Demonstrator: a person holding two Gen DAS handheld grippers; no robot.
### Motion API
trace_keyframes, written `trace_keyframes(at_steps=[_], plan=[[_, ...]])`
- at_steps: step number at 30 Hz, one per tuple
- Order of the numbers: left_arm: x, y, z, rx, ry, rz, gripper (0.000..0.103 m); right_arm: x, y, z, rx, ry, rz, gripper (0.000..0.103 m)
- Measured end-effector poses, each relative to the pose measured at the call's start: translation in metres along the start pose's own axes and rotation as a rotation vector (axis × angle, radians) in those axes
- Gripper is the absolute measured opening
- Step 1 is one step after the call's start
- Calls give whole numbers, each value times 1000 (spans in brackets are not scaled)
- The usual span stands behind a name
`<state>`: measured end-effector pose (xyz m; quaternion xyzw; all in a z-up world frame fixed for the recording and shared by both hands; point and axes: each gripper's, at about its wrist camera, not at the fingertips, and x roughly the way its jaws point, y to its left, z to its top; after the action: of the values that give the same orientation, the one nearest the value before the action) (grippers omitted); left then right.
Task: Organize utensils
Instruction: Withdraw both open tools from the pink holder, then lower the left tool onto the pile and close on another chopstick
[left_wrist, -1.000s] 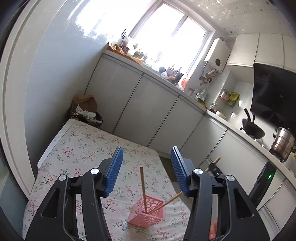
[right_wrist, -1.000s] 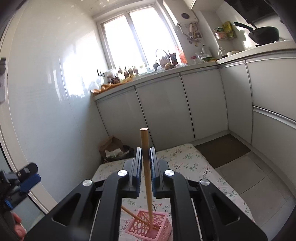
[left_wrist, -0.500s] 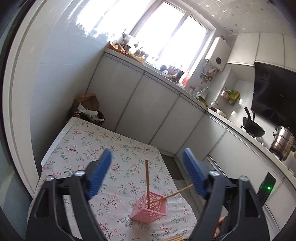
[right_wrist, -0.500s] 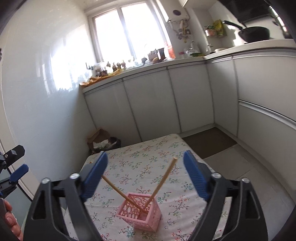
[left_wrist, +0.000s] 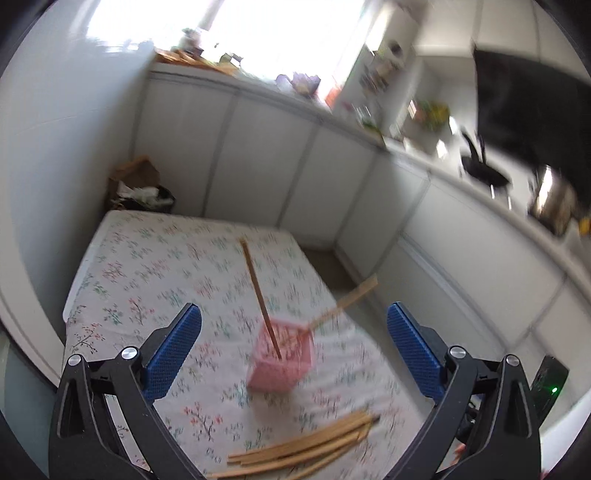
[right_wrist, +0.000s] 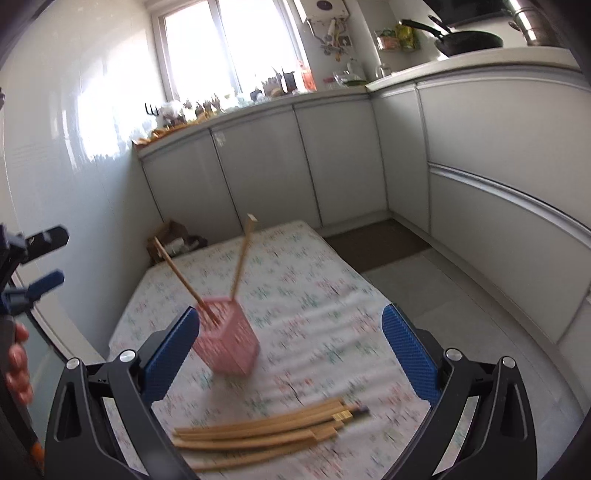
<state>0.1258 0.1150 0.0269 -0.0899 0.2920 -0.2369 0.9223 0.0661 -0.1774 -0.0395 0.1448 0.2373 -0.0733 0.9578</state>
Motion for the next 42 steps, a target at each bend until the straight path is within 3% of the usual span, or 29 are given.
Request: trace_keyframes(at_steps=[5,11,13,16,18,20,22,25,33,42], plan=[[37,-37,-35,166,194,-54,96,-13,-46,-51,34,127,-77,96],[89,-91,-80,375,421,-93,96,-9,-94,-93,162,262,-102,96],[109,-108,-90,442,506,-78,96,-10,-97,-91,182,243,-59,96],[145,-126,-111,530,642,-84,91,-18,-95,-87,148,174,-65,96],[168,-130,-123,603,714,-31,86,-18,-95,-88,131,163,-76,97],[189,-130,-135,679,796,-9,62,-17,-99,-87,138,168,-69,96],[203,-127,-142,721,854,6,49,-17,-104,-86,157,169,-64,96],[214,-122,-144,776,883,19,43,-15,-112,-85,193,172,-55,96],[228,-116,-147,821,905,7,44,-8,-133,-84,321,211,-19,96],[220,-123,-147,843,917,-15,43,-4,-135,-86,351,230,-14,96]])
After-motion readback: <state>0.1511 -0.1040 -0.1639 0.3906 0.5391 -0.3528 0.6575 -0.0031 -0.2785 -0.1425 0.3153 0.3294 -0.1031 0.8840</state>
